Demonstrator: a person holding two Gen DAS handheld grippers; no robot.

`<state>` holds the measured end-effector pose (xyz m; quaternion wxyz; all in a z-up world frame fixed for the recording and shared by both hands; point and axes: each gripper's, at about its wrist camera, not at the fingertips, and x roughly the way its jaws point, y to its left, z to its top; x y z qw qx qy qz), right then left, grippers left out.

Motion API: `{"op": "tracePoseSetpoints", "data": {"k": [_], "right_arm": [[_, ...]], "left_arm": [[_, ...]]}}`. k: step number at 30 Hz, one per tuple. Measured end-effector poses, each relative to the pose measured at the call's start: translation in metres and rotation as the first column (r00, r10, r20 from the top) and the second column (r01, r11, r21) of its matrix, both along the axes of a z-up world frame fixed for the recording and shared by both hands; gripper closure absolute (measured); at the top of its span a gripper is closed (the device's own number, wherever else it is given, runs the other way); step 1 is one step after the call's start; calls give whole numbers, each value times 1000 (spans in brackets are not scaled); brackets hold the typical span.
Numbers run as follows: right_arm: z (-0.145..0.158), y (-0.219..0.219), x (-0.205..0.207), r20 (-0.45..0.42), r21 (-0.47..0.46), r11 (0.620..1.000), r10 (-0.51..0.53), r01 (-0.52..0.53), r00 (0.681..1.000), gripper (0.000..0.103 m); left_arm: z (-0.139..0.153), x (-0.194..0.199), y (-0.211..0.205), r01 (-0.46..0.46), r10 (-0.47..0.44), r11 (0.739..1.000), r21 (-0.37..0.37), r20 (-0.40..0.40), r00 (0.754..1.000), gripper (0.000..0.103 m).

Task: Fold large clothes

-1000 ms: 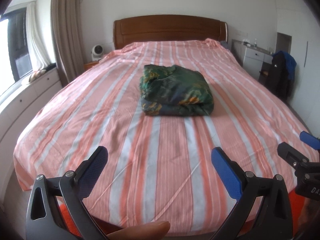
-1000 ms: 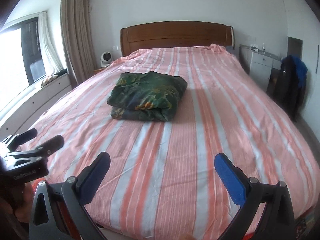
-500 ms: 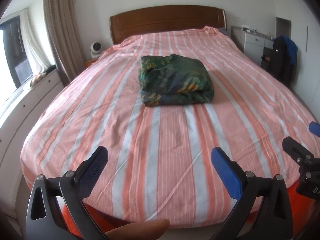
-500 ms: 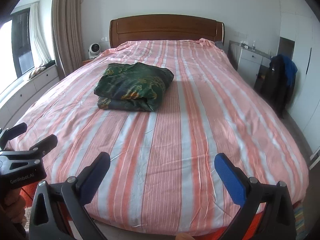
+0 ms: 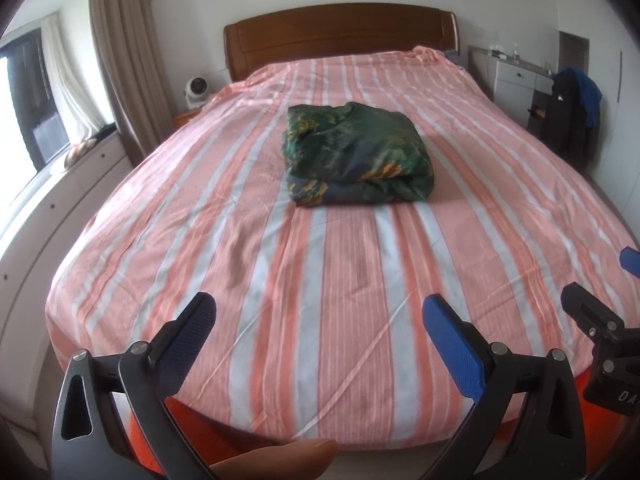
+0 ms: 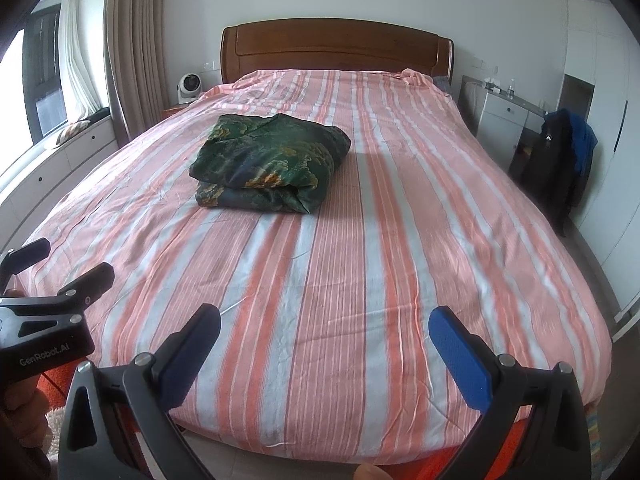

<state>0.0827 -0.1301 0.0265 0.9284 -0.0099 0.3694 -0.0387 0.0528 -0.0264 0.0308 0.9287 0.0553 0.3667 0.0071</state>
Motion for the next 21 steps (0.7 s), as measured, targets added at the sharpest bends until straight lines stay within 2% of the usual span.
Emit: {"op": "tracePoseSetpoints", "data": {"k": [11, 21], "right_arm": [[15, 2, -4, 27, 9, 1000, 19, -19, 999, 0], [18, 12, 2, 17, 4, 999, 51, -51, 999, 0]], "left_arm": [[11, -5, 1, -12, 12, 1000, -5, 9, 1000, 0], [17, -6, 6, -35, 32, 998, 47, 46, 998, 0]]}}
